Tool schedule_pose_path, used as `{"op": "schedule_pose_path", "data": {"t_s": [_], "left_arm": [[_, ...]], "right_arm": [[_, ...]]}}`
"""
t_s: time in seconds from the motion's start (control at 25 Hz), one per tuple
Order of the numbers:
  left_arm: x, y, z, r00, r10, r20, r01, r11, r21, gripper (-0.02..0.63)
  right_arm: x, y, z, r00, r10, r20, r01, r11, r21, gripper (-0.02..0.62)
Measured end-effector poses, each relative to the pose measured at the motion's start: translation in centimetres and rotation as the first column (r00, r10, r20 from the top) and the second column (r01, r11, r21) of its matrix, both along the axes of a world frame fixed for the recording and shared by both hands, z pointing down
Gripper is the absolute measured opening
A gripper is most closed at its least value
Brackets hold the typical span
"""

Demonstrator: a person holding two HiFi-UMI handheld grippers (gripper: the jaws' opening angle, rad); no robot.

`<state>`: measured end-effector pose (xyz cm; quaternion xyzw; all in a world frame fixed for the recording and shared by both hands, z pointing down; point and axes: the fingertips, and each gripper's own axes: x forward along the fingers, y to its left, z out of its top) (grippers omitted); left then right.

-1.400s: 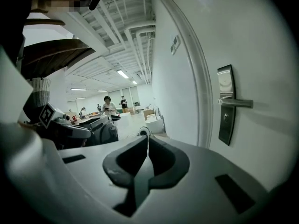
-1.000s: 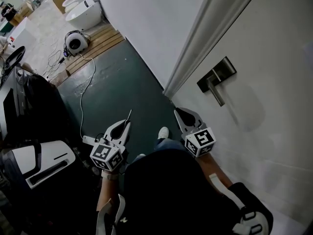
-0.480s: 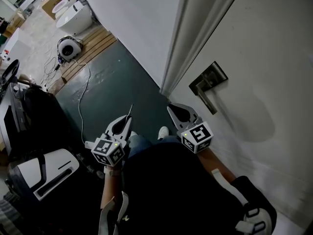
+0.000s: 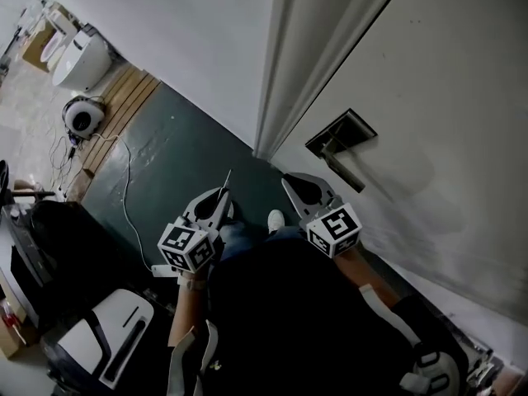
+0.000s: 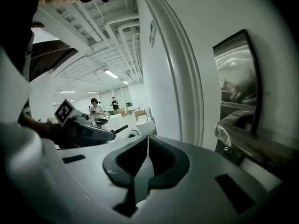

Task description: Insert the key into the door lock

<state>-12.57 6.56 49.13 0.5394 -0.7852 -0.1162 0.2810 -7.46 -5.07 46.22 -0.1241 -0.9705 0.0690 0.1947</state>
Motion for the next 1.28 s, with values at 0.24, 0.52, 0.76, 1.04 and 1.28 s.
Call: {"op": "schedule_pose_path", "data": {"t_s": [0.24, 0.52, 0.76, 1.04, 1.28], "left_arm": [[-3.0, -4.7, 0.3, 0.982, 0.178, -0.061, -0.176, 0.984, 0.040, 0.028], [-2.9, -9.1, 0.8, 0.897, 0.432, -0.095, -0.426, 0.901, 0.081, 0.028], [-1.7, -12.0, 2.1, 0.812, 0.557, -0.175, -0.538, 0.830, 0.146, 0.028], [0.7, -15.0, 3.4, 0.722, 0.632, -0.281, -0.591, 0.775, 0.223, 0.028], [3.3, -17.5, 4.0, 0.644, 0.669, -0.371, -0.598, 0.743, 0.302, 0.028]], "right_arm": [[-1.5, -1.8, 0.2, 0.989, 0.145, -0.022, -0.144, 0.989, 0.004, 0.018], [-0.1, -3.3, 0.2, 0.925, 0.377, -0.040, -0.377, 0.926, 0.008, 0.018], [2.4, -4.9, 0.3, 0.844, 0.534, -0.060, -0.534, 0.845, 0.013, 0.018], [6.4, -5.7, 0.5, 0.739, 0.669, -0.083, -0.670, 0.742, 0.022, 0.018], [10.0, -6.0, 0.8, 0.650, 0.752, -0.108, -0.754, 0.656, 0.030, 0.018]]}}
